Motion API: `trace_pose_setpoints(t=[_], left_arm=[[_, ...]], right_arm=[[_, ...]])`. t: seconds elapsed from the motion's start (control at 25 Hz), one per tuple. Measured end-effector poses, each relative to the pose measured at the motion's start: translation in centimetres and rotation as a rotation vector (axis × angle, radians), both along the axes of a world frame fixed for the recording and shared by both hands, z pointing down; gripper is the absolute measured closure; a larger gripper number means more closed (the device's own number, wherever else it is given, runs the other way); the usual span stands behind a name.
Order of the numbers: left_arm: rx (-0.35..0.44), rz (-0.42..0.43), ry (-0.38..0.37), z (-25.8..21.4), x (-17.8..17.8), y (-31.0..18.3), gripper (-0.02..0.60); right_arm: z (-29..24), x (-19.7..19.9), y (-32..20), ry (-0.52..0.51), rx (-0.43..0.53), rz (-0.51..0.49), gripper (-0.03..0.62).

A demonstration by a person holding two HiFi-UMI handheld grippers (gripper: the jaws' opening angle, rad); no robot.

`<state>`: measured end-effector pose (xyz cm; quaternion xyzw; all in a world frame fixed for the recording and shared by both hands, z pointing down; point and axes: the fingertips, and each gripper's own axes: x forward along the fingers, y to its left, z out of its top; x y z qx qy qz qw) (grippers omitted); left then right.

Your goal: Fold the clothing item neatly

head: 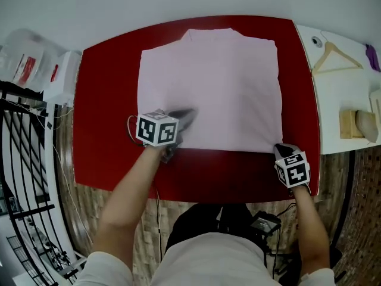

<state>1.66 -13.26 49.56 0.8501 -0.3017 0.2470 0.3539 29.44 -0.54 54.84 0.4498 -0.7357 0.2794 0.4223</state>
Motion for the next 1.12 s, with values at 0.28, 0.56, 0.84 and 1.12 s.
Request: trace_pose_setpoints(t=[0.28,0.56,0.84,1.12], left_arm=[[0.006,-0.135,0.010,-0.3,-8.9,2.3,0.566],[0.007,-0.253,-0.003,0.0,-16.9,4.6,0.565],[-0.057,-0.351,-0.007,2.4,-22.2,7.9,0.519],[-0.062,-0.304,-0.089,5.1,-21.5,9.0,0.505]], right_arm=[[0.1,0.5,-0.2,0.083,0.005,0.021,0.580],[0.1,0.5,-0.4,0.122,0.025,0.038,0.579],[0.4,0.9,-0.6,0.150,0.030,0.043,0.580],[0.6,0.9,-0.7,0.170,0.030,0.046,0.580]])
